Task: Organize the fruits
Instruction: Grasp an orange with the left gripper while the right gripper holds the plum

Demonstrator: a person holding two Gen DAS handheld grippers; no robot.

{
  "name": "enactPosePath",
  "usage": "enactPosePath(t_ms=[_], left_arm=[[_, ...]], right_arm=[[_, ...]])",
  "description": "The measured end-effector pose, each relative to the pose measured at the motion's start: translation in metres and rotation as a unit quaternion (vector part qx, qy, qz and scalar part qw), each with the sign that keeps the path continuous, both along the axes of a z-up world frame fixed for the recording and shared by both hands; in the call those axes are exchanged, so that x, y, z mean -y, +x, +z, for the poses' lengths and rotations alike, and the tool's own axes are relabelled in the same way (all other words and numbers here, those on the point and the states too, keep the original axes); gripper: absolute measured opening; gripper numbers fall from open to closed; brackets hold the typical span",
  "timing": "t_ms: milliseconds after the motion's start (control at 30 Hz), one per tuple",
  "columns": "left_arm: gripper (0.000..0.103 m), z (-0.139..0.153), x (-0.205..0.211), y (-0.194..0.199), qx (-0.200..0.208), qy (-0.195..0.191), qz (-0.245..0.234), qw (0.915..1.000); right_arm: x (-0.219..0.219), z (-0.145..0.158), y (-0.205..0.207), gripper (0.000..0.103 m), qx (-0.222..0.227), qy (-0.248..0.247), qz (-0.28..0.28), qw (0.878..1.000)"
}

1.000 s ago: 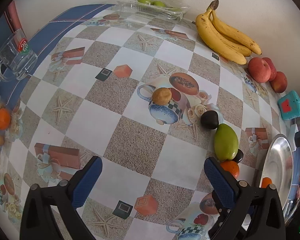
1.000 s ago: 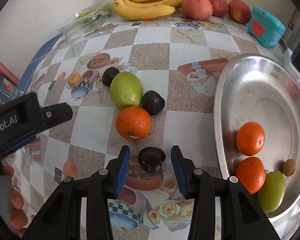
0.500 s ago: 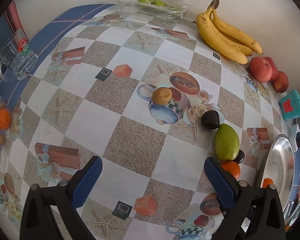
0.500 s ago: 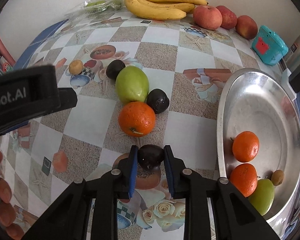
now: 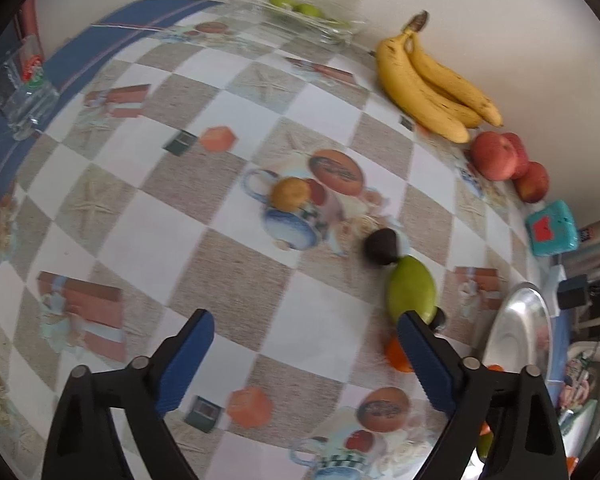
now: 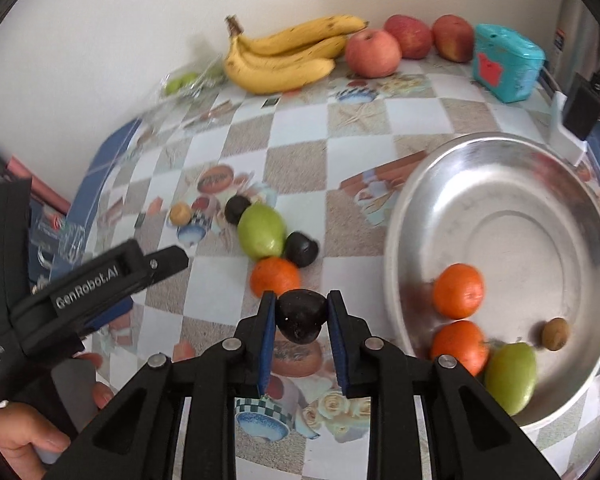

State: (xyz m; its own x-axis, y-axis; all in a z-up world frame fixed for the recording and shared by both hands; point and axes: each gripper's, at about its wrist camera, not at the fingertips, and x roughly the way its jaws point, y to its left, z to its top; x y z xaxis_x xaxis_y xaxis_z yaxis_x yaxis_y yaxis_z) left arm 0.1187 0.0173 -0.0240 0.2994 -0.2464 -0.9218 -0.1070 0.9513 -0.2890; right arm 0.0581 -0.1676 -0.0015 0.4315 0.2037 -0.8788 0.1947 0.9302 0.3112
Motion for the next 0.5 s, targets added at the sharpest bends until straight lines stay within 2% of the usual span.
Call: enactPosePath(t_ms=[233, 267, 500], left_arm=[[0.078, -0.007, 0.035, -0.005, -0.015, -0.043, -0.051, 0.9976], [0.073, -0.008, 0.040, -0.006, -0.017, -0.048, -0.059, 0.9969], [0.058, -0.014, 0.071, -0.011, -0.009, -0.031, -0.100, 0.9944]], right_arm=[[0.035, 0.009, -0.007, 0.026, 0.004, -0.020, -0.048, 0.999], [0.040, 0.010, -0.008, 0.026, 0.004, -0.024, -0.054, 0.998], [0.069, 0.013, -0.018, 0.026, 0.007, -0.025, -0.089, 0.996]])
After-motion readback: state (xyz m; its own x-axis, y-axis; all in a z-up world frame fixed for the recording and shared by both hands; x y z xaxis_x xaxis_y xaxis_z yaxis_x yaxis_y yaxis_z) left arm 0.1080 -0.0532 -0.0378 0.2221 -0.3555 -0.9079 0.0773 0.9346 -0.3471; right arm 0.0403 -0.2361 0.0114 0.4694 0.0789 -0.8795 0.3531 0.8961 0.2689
